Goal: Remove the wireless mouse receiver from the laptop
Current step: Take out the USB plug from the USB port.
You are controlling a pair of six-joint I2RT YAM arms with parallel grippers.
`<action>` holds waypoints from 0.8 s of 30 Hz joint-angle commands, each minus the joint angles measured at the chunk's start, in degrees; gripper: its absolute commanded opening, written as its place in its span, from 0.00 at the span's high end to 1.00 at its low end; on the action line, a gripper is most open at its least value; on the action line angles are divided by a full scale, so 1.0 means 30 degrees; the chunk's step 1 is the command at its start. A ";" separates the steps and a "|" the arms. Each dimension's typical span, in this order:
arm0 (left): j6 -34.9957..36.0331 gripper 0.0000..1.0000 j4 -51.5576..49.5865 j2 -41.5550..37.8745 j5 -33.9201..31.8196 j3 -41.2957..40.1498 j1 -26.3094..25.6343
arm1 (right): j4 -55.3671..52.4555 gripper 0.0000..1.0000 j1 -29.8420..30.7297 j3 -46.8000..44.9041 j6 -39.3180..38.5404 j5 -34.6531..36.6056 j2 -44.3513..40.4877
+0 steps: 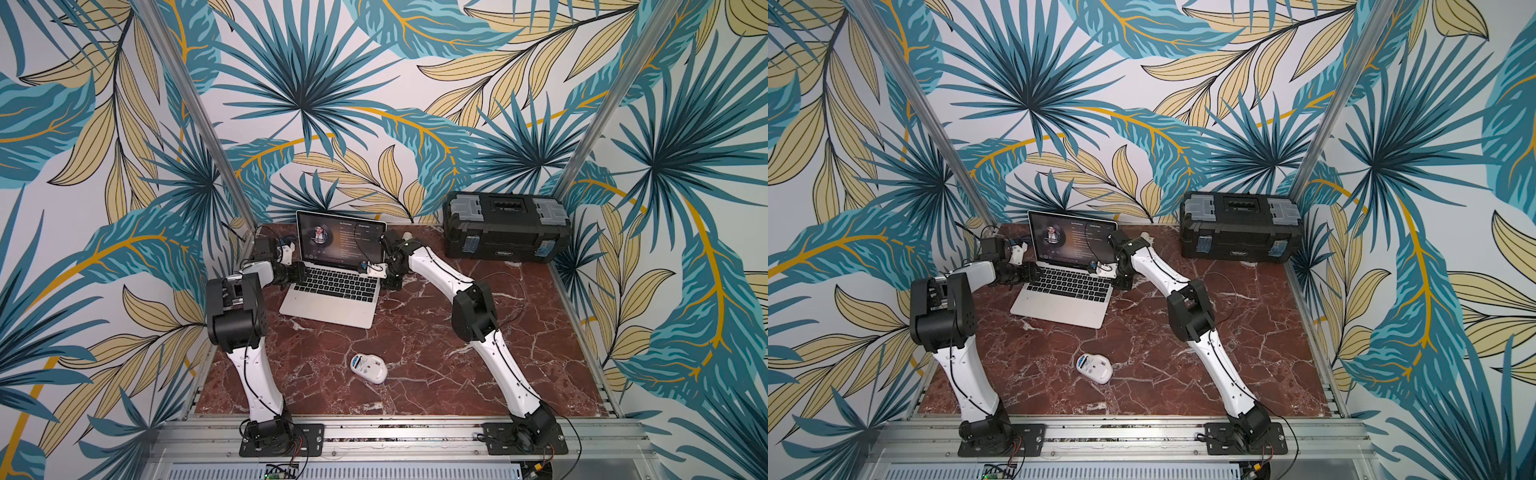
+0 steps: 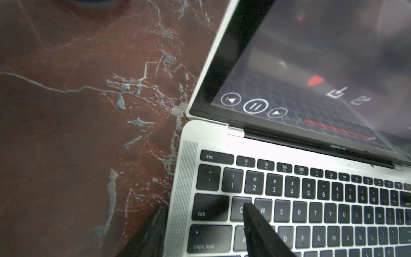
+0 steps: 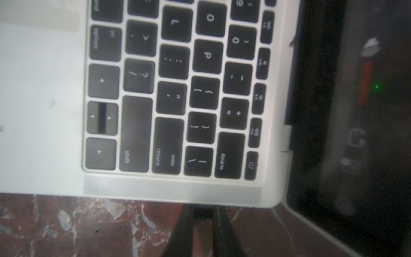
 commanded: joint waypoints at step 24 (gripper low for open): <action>-0.0391 0.24 -0.1100 -0.2285 0.2964 -0.1907 0.0426 | 0.1942 1.00 -0.0368 -0.6410 -0.0959 -0.0529 -0.3482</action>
